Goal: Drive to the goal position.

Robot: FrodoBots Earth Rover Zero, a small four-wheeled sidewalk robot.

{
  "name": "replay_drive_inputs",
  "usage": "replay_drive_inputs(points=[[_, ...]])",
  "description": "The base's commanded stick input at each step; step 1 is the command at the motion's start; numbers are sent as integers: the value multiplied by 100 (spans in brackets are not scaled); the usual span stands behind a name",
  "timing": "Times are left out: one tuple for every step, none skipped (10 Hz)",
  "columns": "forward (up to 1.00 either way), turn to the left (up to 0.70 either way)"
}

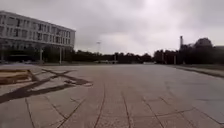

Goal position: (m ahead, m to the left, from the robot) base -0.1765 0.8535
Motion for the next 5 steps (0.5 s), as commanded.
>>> replay_drive_inputs(points=[[70, 3], [70, 3], [70, 3], [70, 3], [70, 3]])
